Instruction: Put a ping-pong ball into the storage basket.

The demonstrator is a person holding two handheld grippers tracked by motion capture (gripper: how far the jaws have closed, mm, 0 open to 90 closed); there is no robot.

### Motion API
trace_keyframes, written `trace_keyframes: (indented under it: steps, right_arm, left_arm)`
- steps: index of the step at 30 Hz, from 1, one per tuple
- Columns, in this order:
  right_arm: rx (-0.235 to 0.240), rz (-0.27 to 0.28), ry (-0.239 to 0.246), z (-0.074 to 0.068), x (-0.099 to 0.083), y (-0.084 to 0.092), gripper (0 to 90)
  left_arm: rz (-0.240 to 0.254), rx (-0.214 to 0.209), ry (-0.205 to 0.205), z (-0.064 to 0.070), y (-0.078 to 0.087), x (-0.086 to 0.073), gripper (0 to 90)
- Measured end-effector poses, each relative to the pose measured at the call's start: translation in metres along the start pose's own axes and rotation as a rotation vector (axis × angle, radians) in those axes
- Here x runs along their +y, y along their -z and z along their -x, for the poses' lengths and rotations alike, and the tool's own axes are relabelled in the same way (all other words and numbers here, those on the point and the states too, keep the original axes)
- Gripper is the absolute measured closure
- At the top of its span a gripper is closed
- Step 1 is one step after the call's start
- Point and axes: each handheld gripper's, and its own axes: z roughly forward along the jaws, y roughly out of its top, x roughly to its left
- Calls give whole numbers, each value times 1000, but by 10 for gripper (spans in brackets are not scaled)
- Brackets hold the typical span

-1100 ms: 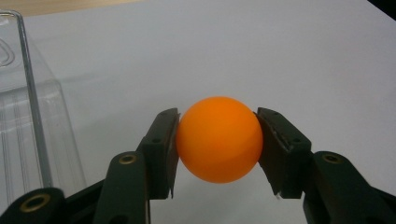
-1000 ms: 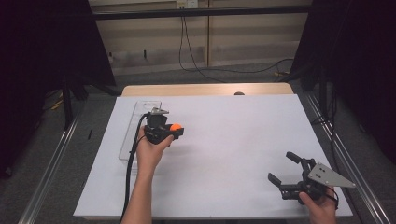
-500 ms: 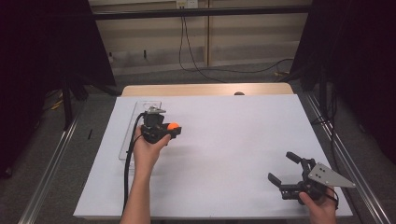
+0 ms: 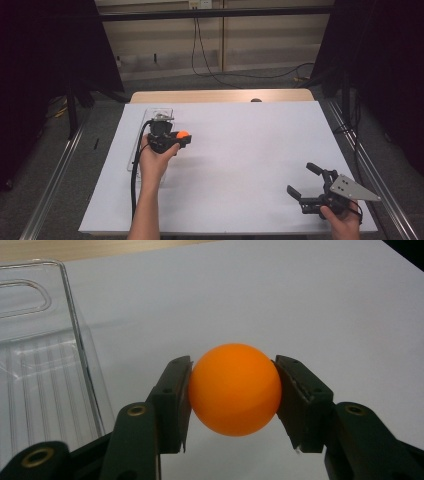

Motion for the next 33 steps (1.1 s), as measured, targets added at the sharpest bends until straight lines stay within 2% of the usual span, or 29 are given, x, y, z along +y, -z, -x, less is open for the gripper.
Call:
trace_keyframes:
  steps: [33]
  right_arm:
    - [0,1,-3,0,0,0,9]
  left_arm:
    - [4,25,16,-13,14,-1,509]
